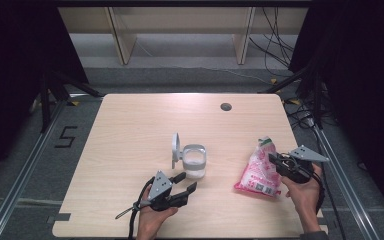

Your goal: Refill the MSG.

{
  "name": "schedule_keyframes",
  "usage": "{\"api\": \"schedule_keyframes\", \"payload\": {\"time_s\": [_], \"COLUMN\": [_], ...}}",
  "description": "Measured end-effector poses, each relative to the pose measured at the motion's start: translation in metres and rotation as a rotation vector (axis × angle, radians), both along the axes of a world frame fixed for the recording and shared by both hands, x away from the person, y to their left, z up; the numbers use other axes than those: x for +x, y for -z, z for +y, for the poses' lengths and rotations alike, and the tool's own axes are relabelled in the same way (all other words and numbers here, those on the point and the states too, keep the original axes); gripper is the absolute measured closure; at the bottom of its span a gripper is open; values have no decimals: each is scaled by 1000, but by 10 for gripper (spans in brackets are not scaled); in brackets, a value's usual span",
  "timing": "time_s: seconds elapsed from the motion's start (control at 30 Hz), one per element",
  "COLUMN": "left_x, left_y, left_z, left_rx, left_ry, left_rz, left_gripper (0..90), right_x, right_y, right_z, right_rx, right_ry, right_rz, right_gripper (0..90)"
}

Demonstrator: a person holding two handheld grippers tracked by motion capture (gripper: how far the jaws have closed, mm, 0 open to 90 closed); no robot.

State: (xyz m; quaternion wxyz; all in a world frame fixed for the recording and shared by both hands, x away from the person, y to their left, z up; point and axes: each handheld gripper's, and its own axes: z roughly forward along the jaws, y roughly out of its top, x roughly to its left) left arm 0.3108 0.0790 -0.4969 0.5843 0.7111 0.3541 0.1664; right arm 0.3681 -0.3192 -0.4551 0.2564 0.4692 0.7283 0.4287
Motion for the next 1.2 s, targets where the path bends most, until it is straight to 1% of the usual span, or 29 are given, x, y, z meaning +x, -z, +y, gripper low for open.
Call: {"api": "schedule_keyframes", "payload": {"time_s": [0.07,0.13,0.17,0.2,0.23,0.27,0.33,0.37,0.4,0.43,0.47,0.53,0.57,0.6,0.63,0.67,0.7,0.73,0.8,0.83,0.87,0.93,0.97,1.03,1.07,1.1,1.13,1.17,1.2], "left_x": [0,0,0,0,0,0,1,0,0,1,1,1,1,1,1,1,1,1,1,1,1,1,1,1,2,2,2,4,4], "left_y": [0,-1,-1,-1,0,-1,-1,-2,-3,-3,-4,-4,-4,-5,-6,-7,-7,-9,-10,-11,-11,-12,-12,-14,-14,-15,-16,-17,-17], "left_z": [1,2,2,3,3,5,6,7,9,10,11,12,12,14,15,16,17,19,21,23,24,26,28,33,35,36,38,41,41], "left_rx": [4,2,6,4,-4,6,-8,-5,7,5,3,-4,-15,-2,-1,2,-6,4,2,0,-1,10,6,12,10,12,8,21,21], "left_ry": [-2,-7,-7,-6,-5,-16,-11,-12,-15,-5,-20,-24,-19,-29,-25,-26,-22,-26,-37,-37,-40,-44,-52,-68,-74,-81,-79,-67,-67], "left_rz": [1,3,3,0,-2,2,-7,-4,-10,-20,-6,-9,-11,-8,-9,-11,-16,-19,-16,-20,-25,-22,-23,-31,-34,-30,-34,-59,-59], "left_gripper": [467,466,465,465,465,464,464,463,464,464,464,464,464,465,465,465,466,466,467,467,468,468,468,470,472,474,474,475,478], "right_x": [0,-1,0,0,-1,-2,-2,-4,-3,-3,-2,-4,-7,-6,-7,-9,-8,-10,-10,-11,-13,-13,-14,-15,-17,-16,-18,-19,-19], "right_y": [1,0,0,0,0,-1,-2,-3,-3,-3,-3,-6,-8,-9,-11,-14,-14,-16,-17,-17,-18,-19,-20,-22,-23,-23,-23,-23,-23], "right_z": [0,1,-1,-1,-1,0,-1,-1,-3,-4,-6,-7,-4,-7,-7,-3,-6,-4,-3,-1,4,6,8,13,18,20,24,27,27], "right_rx": [8,5,0,2,-6,11,27,27,15,7,-7,-11,25,-6,-11,16,-8,-5,-23,-17,5,8,-1,-3,24,26,31,32,32], "right_ry": [11,46,38,42,67,81,109,129,124,131,135,155,182,168,178,207,183,197,183,175,184,172,159,109,99,76,75,58,58], "right_rz": [-1,16,4,8,7,17,18,27,9,1,-12,-18,-1,-42,-51,-35,-66,-66,-81,-88,-79,-84,-80,-107,-95,-109,-97,-97,-97], "right_gripper": [762,719,707,694,657,630,596,571,550,526,513,503,494,484,479,479,473,463,460,460,460,460,460,456,454,452,451,450,450]}}
